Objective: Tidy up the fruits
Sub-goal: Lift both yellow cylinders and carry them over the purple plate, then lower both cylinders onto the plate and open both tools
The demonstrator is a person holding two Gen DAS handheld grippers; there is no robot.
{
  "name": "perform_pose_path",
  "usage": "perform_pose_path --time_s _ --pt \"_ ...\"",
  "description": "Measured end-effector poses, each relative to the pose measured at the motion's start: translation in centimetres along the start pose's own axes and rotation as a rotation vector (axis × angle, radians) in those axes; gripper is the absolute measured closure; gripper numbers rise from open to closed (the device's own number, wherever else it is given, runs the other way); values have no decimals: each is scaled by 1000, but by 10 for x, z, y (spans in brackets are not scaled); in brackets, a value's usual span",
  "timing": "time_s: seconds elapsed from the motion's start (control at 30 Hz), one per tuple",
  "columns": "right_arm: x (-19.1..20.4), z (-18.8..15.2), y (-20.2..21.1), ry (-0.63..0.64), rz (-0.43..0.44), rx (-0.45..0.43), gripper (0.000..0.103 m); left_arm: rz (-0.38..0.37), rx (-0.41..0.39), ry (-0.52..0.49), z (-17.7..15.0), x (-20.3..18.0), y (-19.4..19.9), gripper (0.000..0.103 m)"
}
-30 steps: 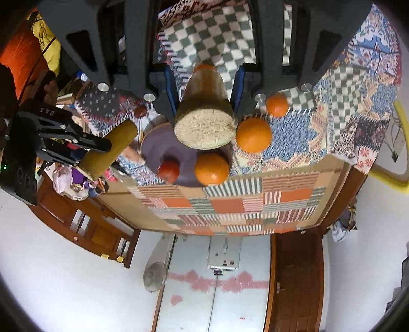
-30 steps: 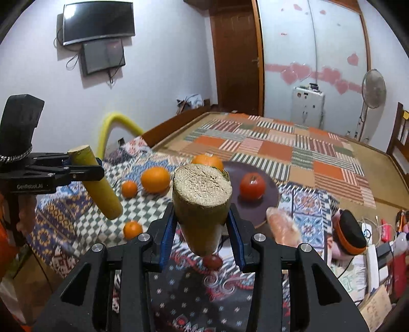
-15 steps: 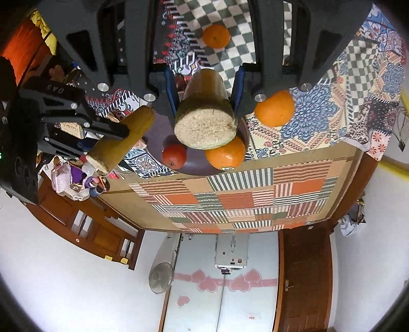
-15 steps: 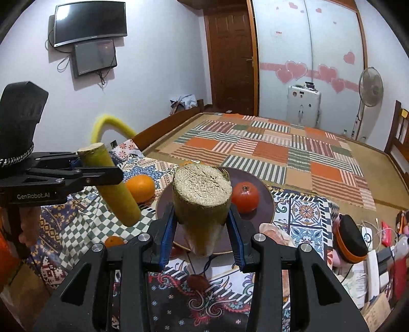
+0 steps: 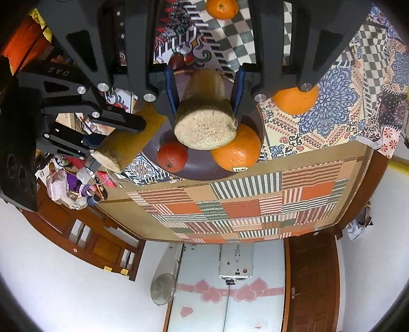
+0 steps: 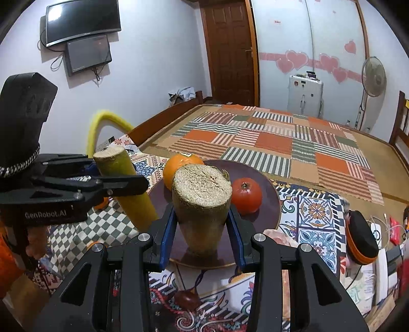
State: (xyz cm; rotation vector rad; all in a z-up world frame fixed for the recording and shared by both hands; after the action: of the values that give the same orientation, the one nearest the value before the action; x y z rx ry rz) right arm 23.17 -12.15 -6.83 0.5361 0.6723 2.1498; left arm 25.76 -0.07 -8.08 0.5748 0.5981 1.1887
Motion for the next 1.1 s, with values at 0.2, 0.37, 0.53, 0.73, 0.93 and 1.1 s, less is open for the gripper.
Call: perform_pose_path --time_s 0.2,0.37,0.53,0.73,0.93,1.1 --pt "0 5 -10 -3 0 -2 67 -5 -1 8 5 1 -11 67" --pt "1 11 -20 19 -17 0 67 -19 -4 28 6 5 -16 67" --pt "-1 15 -26 12 -20 3 67 -23 -5 32 9 6 -20 67" --pt "-8 16 -20 -10 -31 -14 66 -10 -5 22 11 4 -26 67" --pt "-16 11 -3 -24 -73 -53 38 14 11 7 16 2 -38 67" --pt "-18 5 16 5 -131 -78 21 49 20 -15 24 2 -49 67"
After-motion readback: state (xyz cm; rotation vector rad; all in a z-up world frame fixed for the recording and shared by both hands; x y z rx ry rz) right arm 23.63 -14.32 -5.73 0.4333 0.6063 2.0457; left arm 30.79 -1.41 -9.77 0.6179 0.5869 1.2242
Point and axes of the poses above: each gripper's, at about its wrist camera, not at the fingertips, and y roughly against the way its jaws point, x to its left, z to its top, the point moved 6 cm from there along -y, roughly the way its jaws point, and after that the axes turned 1 degree about -y, right-handed, at the moved point
